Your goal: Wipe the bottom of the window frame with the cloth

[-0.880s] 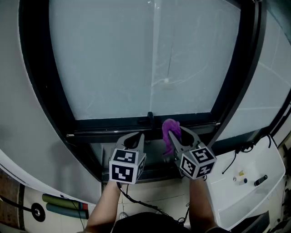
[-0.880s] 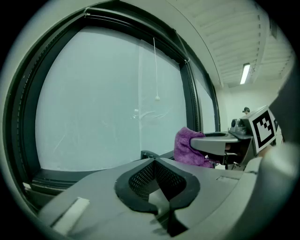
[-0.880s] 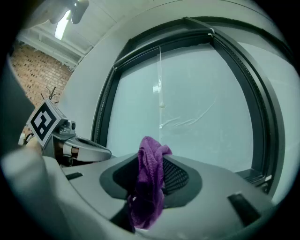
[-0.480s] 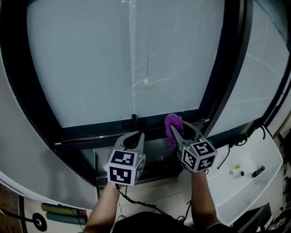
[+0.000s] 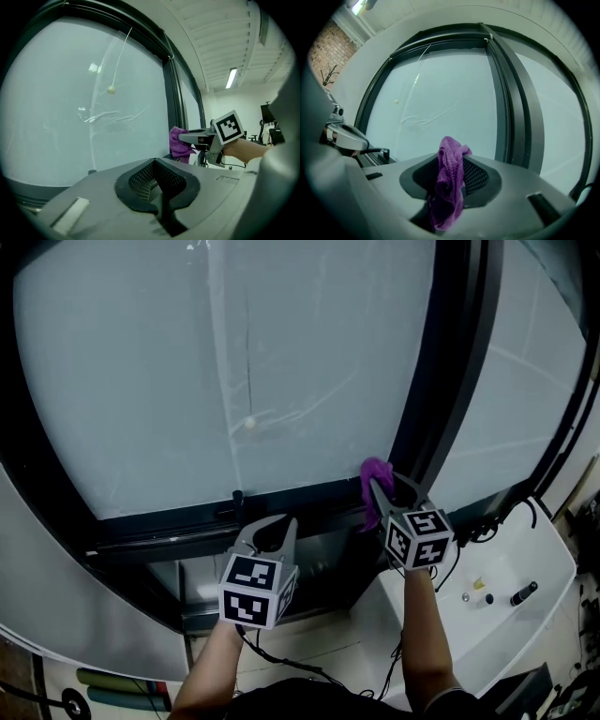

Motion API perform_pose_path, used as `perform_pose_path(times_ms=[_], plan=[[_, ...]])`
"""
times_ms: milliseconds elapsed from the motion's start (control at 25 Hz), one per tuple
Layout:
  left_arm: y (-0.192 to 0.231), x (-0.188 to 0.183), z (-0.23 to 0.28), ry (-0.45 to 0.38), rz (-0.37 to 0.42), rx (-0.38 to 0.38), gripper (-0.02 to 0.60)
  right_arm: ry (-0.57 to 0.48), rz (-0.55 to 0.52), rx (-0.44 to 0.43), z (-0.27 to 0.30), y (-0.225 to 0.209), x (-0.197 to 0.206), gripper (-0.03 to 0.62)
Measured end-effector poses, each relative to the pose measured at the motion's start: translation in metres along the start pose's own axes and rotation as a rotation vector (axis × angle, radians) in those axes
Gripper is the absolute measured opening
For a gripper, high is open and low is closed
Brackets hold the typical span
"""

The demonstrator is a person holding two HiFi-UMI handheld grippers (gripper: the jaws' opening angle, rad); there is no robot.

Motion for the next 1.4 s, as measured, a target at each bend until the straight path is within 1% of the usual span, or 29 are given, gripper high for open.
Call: perform_pose_path(times_ms=[200,320,560,680,840,920,1000,1120,1280,1400], plan=[[-0.01,0.007,0.018,0.018,-0.006,-0.001,0.009,0.024,-0.037,0.078,0.023,-0.047,0.012,0.143],[-0.014,0.01,0.026,0.029,-0.009,0.002,0.009,0.048,-0.074,0.129,0.038,-0.066,0.025,0.143],[-0.015,0.029,0.032,0.072,-0.028,0.0,0.009,0.145,-0.19,0.224,0.065,-0.072,0.072,0.143],[-0.015,0.034,0.032,0.08,-0.04,0.004,0.009,0.208,-0.198,0.271,0.072,-0.074,0.089,0.143],[-0.017,0.045,0.032,0.105,-0.049,0.014,0.008,0.29,-0.184,0.24,0.086,-0.07,0.106,0.141],[-0.019,0.048,0.03,0.111,-0.051,0.021,0.008,0.305,-0.154,0.233,0.09,-0.072,0.11,0.14],[-0.018,0.053,0.027,0.122,-0.055,0.022,0.009,0.316,-0.096,0.22,0.091,-0.076,0.113,0.138],[-0.013,0.06,0.021,0.133,-0.064,0.014,0.008,0.314,-0.049,0.184,0.092,-0.073,0.112,0.137],[-0.012,0.062,0.015,0.136,-0.068,0.016,0.008,0.309,-0.041,0.109,0.089,-0.051,0.109,0.135],[-0.009,0.064,0.008,0.133,-0.072,0.009,0.009,0.31,-0.052,0.075,0.092,-0.028,0.105,0.135]])
Point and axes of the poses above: the fingertips, and each gripper's own axes: z forward along the fingers, y to its left, x out of its underside, the point moved 1 cm from there along -z, backward along the fingers, and after that the axes turned 4 degrees about x, right-handed, at the moved point
